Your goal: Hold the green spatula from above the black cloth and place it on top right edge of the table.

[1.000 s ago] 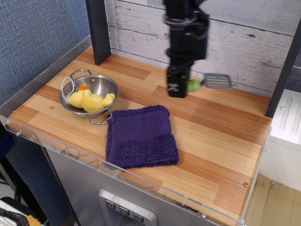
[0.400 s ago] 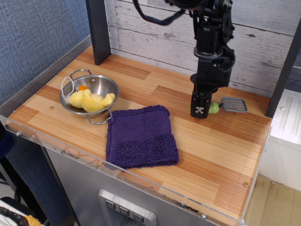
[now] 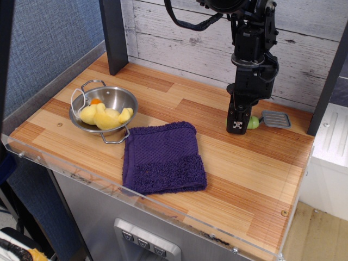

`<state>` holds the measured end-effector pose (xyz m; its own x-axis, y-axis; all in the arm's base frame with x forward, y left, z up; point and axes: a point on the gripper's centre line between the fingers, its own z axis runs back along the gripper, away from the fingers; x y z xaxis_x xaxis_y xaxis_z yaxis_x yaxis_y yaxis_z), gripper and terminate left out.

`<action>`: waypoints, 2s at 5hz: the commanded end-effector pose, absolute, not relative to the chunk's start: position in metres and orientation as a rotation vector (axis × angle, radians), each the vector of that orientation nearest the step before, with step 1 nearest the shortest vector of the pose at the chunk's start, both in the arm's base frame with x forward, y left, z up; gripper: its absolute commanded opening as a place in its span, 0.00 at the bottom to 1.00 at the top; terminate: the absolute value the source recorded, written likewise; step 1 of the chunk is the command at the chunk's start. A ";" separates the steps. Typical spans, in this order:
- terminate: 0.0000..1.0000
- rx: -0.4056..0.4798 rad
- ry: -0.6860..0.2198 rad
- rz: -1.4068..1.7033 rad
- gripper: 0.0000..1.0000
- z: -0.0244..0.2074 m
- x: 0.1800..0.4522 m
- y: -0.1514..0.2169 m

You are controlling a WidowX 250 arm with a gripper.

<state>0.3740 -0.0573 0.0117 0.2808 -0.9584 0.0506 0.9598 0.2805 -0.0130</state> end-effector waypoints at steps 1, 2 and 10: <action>0.00 -0.034 -0.043 -1.290 1.00 0.016 0.372 -0.057; 0.00 -0.031 -0.047 -1.284 1.00 0.017 0.371 -0.056; 0.00 -0.022 -0.441 -1.183 1.00 0.172 0.330 -0.014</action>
